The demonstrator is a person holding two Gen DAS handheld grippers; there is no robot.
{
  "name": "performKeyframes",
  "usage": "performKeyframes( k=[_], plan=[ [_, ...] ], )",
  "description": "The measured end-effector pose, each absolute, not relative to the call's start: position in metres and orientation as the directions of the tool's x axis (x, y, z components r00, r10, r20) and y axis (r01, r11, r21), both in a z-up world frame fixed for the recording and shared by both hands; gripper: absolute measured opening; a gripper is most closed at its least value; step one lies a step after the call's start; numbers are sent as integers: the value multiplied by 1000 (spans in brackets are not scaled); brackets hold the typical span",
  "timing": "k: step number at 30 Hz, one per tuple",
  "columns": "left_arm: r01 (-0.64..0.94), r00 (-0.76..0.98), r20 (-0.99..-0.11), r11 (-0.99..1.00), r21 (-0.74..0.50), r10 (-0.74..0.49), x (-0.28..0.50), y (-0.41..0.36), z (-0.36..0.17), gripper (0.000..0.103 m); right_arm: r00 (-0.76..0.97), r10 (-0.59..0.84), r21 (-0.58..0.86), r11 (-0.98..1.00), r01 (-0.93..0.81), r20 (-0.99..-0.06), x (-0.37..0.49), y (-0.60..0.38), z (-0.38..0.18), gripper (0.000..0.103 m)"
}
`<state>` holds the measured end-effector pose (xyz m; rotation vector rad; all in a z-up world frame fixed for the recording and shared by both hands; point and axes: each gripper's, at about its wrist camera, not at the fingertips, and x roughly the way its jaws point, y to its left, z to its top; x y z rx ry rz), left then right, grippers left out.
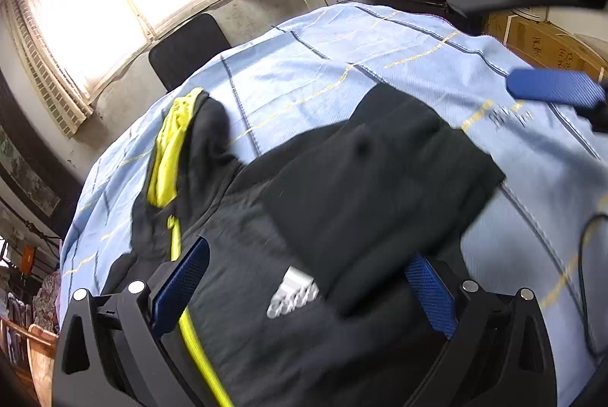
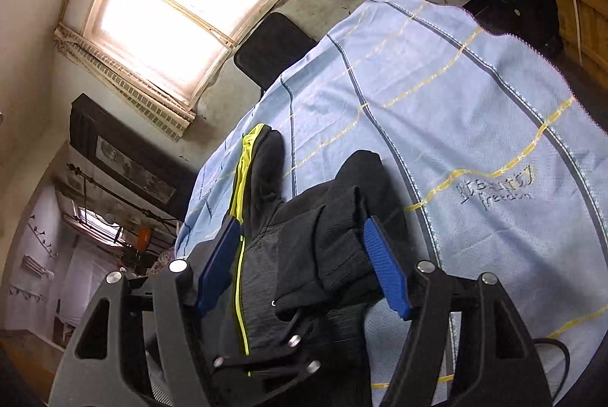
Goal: Fold large clothes
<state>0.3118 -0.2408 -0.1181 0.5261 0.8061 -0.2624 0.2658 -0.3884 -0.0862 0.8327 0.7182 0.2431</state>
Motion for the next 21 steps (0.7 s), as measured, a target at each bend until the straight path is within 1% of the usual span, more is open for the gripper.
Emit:
performKeyframes(
  k=[1,2,3,4,5,6,7,8,9,10,11,12,14,15,18,20,21],
  plan=[
    [414,669,-743,843,342,-28,316,-242,-119,98,741,460,742,666,76,-489,266,-387,-88,65],
    [419,662,-748,849,321,-44,322,-243,-120,95,740,452,733,675,82,-498,268,-386,-89,63],
    [423,653,-755,856,298,-60,325,-242,-119,84,736,437,714,695,90,-518,269,-383,-91,62],
    [427,637,-767,866,262,-82,328,-239,-118,74,734,430,709,699,98,-526,270,-383,-93,59],
    [428,621,-777,875,225,-104,332,-236,-118,68,730,425,706,700,109,-535,272,-383,-97,54],
    [425,602,-787,888,177,-131,336,-229,-116,52,725,421,703,700,122,-545,274,-383,-101,51],
    [422,582,-797,897,131,-157,341,-222,-114,32,719,418,701,701,134,-555,277,-383,-105,44],
    [415,569,-803,905,95,-177,345,-215,-112,24,707,418,697,701,148,-571,280,-381,-112,37],
    [403,568,-801,913,68,-190,345,-207,-109,13,695,422,694,703,154,-582,283,-379,-117,34],
    [385,573,-795,922,48,-199,346,-199,-105,8,679,430,690,707,155,-594,287,-375,-121,26],
    [364,585,-786,931,34,-200,347,-191,-100,7,661,441,683,714,152,-608,291,-370,-127,20],
    [336,603,-772,942,17,-202,347,-176,-92,7,646,442,671,727,149,-622,294,-364,-131,19],
    [294,631,-747,956,-18,-208,341,-154,-79,7,622,442,647,750,139,-646,297,-354,-138,11],
    [257,653,-729,965,-41,-205,336,-135,-72,7,614,448,643,755,129,-650,298,-351,-139,11],
    [194,674,-715,978,-71,-186,326,-96,-67,7,604,470,636,768,79,-643,295,-338,-136,11],
    [165,648,-740,982,-96,-181,320,-71,-77,11,606,462,612,789,51,-647,292,-328,-130,13],
    [157,631,-754,982,-108,-184,319,-63,-81,20,606,447,591,805,47,-658,291,-324,-129,13]
  ],
)
